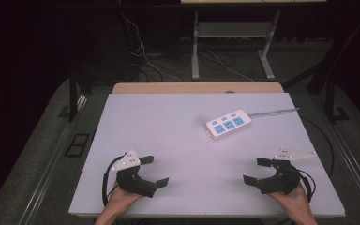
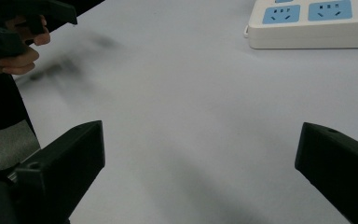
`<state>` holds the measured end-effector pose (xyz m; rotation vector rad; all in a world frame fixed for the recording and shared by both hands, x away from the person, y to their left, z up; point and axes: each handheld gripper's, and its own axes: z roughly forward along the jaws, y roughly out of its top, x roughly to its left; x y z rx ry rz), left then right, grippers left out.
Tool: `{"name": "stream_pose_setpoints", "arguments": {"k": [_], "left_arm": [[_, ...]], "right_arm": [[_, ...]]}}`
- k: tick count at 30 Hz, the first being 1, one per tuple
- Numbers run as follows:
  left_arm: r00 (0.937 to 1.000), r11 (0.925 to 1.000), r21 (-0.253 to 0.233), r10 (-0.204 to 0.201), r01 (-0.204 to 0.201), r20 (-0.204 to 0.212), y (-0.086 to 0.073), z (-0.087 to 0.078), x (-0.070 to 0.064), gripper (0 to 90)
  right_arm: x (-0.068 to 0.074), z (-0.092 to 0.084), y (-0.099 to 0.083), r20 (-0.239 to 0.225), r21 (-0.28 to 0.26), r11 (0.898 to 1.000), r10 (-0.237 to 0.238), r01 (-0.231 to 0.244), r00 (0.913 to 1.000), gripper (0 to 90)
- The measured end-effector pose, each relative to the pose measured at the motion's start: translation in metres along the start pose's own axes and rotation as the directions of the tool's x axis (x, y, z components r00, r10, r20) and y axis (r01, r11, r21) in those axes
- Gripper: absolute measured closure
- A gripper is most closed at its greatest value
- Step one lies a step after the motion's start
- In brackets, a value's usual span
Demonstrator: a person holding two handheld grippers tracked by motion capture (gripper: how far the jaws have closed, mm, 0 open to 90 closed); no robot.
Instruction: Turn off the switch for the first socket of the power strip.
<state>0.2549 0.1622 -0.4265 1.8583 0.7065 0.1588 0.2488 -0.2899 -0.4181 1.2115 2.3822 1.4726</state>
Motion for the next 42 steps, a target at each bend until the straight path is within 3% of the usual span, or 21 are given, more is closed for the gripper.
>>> {"name": "stream_pose_setpoints", "arguments": {"k": [27,42], "left_arm": [[1.0,1.0,0.002,0.008,-0.008,0.002,0.0,0.0,-0.003,0.0],[1.0,1.0,0.003,-0.002,0.002,-0.009,-0.002,-0.001,-0.002,0.0]], "right_arm": [[-0.001,0.0,-0.001,-0.001,0.024,0.999,0.025,-0.025,0.9997,1.2],[-0.002,0.002,0.011,-0.001,0.069,0.997,0.016,-0.016,0.9999,1.2]]}}
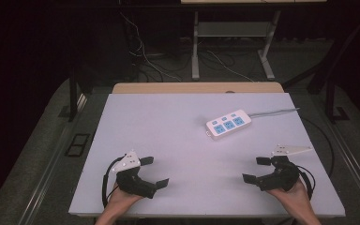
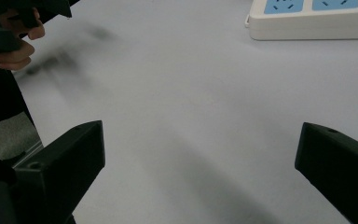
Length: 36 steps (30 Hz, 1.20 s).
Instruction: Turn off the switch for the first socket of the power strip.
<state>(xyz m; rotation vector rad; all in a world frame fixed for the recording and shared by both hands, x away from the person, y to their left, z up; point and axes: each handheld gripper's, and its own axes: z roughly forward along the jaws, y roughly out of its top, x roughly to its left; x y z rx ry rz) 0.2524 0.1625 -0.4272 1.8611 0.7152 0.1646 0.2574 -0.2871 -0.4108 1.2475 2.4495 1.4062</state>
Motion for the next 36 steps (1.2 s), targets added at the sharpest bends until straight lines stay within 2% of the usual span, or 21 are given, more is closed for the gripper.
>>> {"name": "stream_pose_setpoints", "arguments": {"k": [14,36], "left_arm": [[1.0,1.0,-0.003,-0.004,0.004,-0.004,0.0,-0.001,0.001,0.0],[1.0,1.0,-0.005,-0.008,0.008,-0.005,-0.001,-0.001,0.001,0.0]], "right_arm": [[-0.005,0.0,0.026,0.007,0.015,1.0,-0.019,0.018,0.9998,1.2],[-0.018,0.007,0.052,0.009,0.051,0.999,-0.02,0.019,0.9998,1.2]]}}
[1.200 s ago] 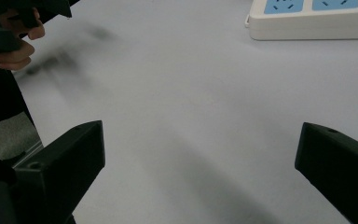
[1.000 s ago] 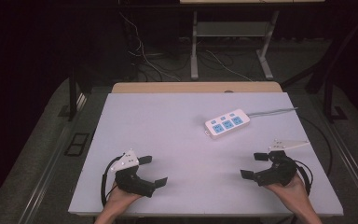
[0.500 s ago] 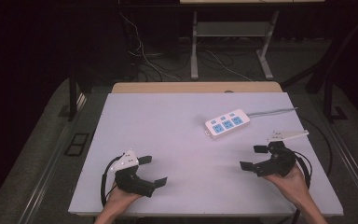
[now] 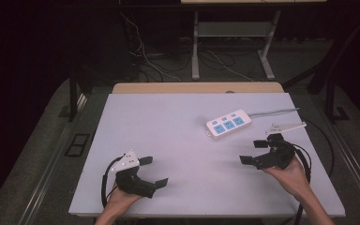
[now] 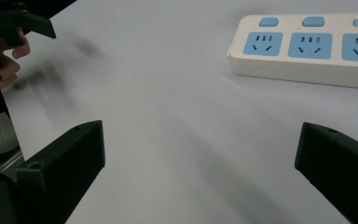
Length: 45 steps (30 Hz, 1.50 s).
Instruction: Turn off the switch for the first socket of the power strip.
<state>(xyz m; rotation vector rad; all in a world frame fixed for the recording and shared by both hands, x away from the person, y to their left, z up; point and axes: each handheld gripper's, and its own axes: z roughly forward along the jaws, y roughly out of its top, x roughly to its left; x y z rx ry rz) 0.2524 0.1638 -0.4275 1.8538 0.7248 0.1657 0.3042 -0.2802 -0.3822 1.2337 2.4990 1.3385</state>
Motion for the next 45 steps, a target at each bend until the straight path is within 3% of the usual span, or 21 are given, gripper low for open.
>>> {"name": "stream_pose_setpoints", "arguments": {"k": [20,38,45], "left_arm": [[1.0,1.0,0.0,-0.001,0.001,0.001,0.0,0.0,0.0,0.0],[1.0,1.0,-0.002,-0.003,0.003,0.0,0.0,-0.001,0.001,0.0],[1.0,1.0,-0.001,-0.004,0.004,-0.001,0.0,-0.001,0.002,0.0]], "right_arm": [[-0.007,0.008,0.03,0.002,0.027,1.0,-0.011,0.011,0.9999,1.3],[-0.03,0.014,0.056,0.018,0.041,0.999,0.024,-0.025,0.9995,1.2],[-0.039,0.018,0.074,0.032,0.061,0.998,0.022,-0.024,0.9993,1.2]]}}
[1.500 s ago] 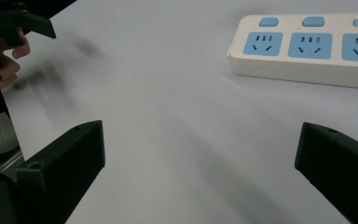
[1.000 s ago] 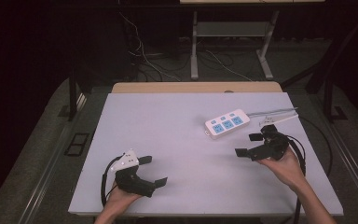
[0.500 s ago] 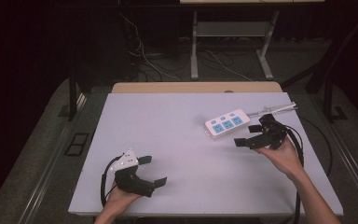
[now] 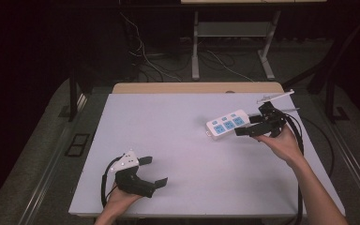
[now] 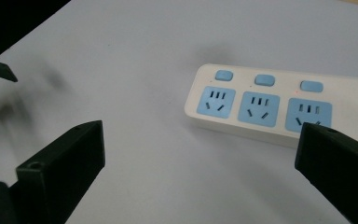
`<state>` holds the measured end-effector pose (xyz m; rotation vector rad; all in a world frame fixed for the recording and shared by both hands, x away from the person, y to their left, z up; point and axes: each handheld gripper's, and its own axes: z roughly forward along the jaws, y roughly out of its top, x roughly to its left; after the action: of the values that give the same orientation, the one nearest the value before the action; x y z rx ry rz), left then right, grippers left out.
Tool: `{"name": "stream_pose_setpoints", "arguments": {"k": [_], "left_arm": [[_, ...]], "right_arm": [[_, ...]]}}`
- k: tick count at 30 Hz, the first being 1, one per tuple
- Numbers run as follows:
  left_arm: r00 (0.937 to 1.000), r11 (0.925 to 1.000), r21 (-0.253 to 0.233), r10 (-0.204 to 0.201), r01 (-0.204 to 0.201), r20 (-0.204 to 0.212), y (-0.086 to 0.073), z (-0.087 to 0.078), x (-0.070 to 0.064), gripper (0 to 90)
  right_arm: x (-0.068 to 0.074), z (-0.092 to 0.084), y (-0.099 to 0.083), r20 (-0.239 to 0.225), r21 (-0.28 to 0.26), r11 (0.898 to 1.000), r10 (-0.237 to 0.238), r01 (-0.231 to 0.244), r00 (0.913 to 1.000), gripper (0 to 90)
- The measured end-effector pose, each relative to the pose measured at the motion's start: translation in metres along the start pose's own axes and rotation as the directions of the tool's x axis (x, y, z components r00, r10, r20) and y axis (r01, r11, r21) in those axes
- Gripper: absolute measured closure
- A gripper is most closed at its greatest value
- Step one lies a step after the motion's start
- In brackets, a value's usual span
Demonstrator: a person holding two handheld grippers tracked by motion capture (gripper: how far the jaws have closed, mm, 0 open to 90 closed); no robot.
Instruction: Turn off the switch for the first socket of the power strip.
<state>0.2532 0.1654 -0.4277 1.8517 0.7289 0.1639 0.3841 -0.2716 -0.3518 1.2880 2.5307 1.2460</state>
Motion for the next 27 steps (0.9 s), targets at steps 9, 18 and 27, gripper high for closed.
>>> {"name": "stream_pose_setpoints", "arguments": {"k": [9,18,27], "left_arm": [[1.0,1.0,-0.003,-0.004,0.004,-0.001,0.0,-0.001,0.001,0.0],[1.0,1.0,-0.002,-0.003,0.003,0.0,0.0,-0.001,0.002,0.0],[1.0,1.0,-0.003,-0.005,0.005,-0.002,0.0,-0.001,0.003,0.0]], "right_arm": [[-0.01,0.004,0.022,0.005,0.001,1.0,0.0,0.0,1.0,1.2],[-0.022,0.012,0.037,0.017,0.0,1.0,0.02,-0.02,0.9997,1.2],[-0.032,0.025,0.049,0.029,-0.02,0.999,0.037,-0.036,0.9989,1.2]]}}
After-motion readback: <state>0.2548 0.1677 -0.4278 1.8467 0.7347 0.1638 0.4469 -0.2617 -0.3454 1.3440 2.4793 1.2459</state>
